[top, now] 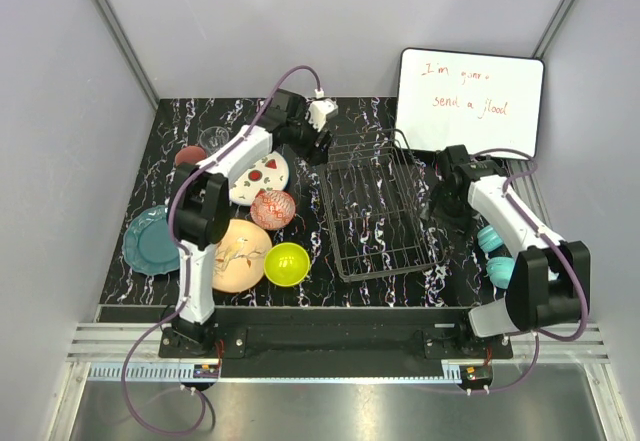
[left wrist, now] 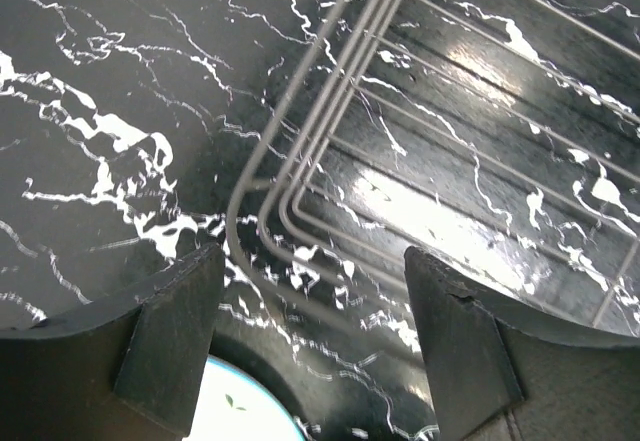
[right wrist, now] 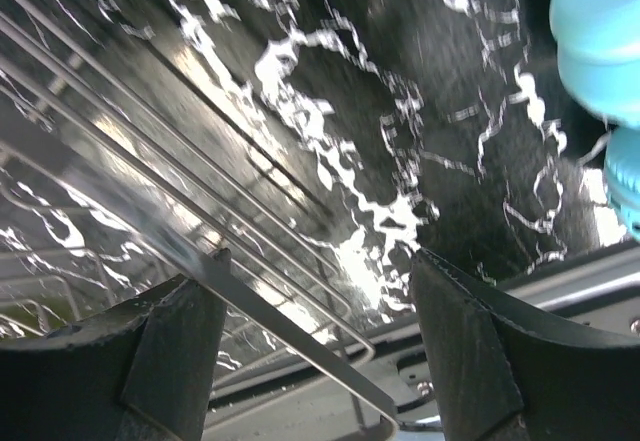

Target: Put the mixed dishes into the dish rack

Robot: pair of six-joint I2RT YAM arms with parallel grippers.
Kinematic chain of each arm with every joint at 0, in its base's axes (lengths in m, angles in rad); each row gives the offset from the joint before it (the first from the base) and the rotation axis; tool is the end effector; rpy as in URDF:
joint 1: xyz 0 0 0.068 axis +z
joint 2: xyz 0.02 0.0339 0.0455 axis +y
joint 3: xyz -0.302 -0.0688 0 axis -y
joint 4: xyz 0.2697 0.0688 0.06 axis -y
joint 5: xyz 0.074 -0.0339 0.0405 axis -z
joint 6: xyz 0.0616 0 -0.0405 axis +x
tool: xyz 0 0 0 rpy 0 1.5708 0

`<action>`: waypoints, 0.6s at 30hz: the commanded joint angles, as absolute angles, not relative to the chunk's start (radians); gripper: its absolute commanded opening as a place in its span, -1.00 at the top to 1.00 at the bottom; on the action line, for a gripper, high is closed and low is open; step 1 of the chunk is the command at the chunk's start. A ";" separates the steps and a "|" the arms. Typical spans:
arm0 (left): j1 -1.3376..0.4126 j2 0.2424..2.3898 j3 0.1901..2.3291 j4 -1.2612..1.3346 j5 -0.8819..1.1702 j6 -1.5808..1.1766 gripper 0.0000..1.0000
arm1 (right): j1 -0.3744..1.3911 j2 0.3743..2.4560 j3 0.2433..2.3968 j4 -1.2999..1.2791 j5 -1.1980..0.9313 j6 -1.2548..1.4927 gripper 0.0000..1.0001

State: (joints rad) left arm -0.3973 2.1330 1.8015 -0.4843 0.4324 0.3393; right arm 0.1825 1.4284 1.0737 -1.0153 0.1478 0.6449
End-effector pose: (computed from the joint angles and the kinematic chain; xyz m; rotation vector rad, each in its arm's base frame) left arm 0.4922 -0.2345 0.2433 1.0358 2.1162 -0.5423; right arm 0.2748 0.0415 0.2428 0.6850 2.8157 -0.0791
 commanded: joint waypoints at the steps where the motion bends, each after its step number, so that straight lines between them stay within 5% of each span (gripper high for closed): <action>1: -0.382 2.028 1.746 -0.486 0.422 0.364 -0.50 | 0.164 1.489 1.164 -0.960 0.196 0.592 -0.57; 18: -0.383 1.908 1.580 -0.647 0.502 0.411 -0.36 | 0.127 1.724 1.363 -0.871 0.181 0.528 -0.64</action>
